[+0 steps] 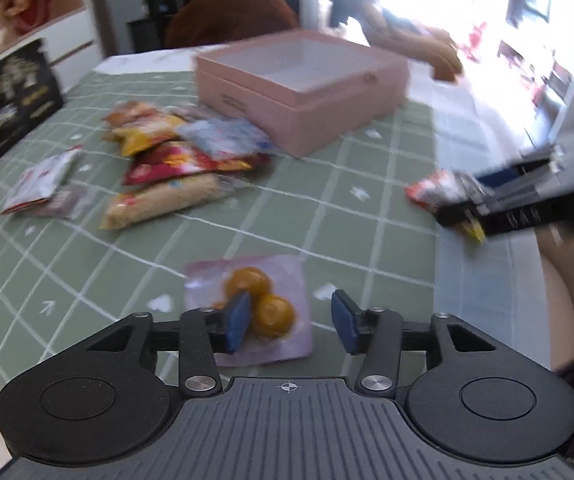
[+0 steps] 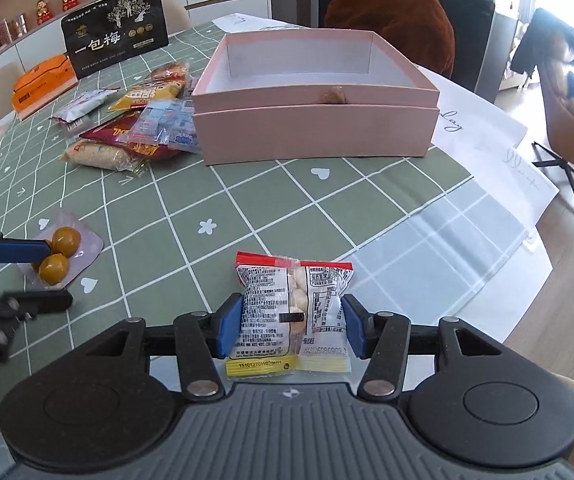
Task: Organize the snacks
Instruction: 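Lift the egg tray with the left gripper while the right holds the peanut packet, then drop the egg tray into the pink box with the left while the right drops the peanut packet in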
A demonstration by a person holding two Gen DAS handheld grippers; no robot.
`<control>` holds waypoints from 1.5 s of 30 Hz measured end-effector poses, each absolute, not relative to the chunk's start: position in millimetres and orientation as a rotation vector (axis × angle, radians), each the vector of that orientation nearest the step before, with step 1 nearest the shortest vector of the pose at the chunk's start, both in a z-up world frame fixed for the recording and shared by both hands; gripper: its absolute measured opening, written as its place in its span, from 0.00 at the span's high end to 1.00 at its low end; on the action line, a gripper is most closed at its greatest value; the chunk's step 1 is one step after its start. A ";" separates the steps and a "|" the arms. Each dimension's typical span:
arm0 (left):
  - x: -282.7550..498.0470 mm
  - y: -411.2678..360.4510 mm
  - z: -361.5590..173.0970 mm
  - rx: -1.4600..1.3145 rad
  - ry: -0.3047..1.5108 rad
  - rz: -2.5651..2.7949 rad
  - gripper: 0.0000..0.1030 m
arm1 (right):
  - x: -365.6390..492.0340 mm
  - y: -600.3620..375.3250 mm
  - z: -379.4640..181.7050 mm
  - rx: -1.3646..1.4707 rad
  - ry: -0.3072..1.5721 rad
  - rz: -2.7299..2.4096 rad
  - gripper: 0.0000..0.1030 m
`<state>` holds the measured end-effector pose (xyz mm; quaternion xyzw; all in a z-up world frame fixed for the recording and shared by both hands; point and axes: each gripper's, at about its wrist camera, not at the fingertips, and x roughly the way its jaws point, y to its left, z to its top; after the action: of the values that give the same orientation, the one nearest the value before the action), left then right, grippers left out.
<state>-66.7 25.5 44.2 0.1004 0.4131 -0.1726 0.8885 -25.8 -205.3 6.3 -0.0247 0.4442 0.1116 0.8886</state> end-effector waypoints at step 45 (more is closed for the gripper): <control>-59.9 8.7 84.0 0.118 0.739 -0.280 0.69 | -34.9 -207.7 28.0 -0.069 0.836 0.252 0.50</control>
<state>-59.9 8.7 84.0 0.0577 0.3598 -0.1363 0.9212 -34.9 -207.7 28.0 -0.0335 0.4050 0.1218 0.9056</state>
